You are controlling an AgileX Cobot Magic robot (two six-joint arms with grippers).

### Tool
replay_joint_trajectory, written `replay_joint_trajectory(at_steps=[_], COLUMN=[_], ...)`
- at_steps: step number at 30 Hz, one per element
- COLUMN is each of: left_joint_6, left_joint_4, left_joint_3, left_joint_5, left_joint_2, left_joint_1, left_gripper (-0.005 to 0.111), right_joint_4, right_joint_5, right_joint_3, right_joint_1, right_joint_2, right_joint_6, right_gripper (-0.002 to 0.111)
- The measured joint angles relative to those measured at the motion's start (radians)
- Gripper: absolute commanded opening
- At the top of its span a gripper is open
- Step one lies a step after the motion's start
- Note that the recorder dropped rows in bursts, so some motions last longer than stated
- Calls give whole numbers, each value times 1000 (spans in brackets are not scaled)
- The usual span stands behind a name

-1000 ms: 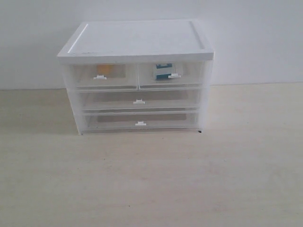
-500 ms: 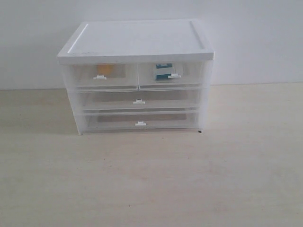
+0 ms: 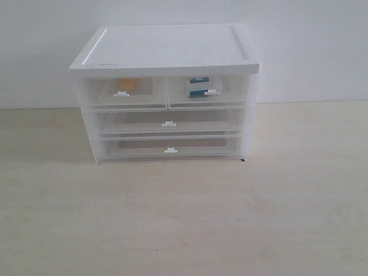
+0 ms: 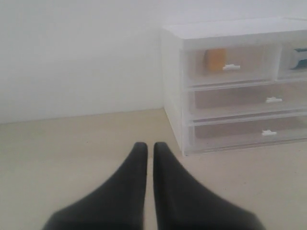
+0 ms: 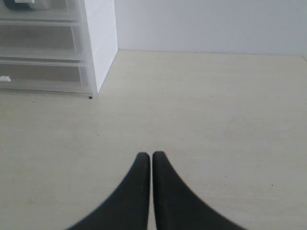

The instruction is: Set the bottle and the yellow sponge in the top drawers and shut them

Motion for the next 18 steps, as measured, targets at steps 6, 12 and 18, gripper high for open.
replay_joint_trajectory(at_steps=[6, 12, 18], left_joint_6=[0, 47, 46], left_joint_4=[-11, -13, -18], left_joint_3=[0, 0, 0], left_joint_5=[34, 126, 142], left_joint_2=[0, 0, 0], left_joint_1=[4, 6, 6], left_gripper=[4, 4, 4], right_joint_4=[0, 0, 0], right_joint_5=[0, 0, 0], right_joint_3=[0, 0, 0], right_joint_1=[0, 0, 0], right_joint_2=[0, 0, 0], right_joint_6=[0, 0, 0], right_gripper=[0, 0, 0])
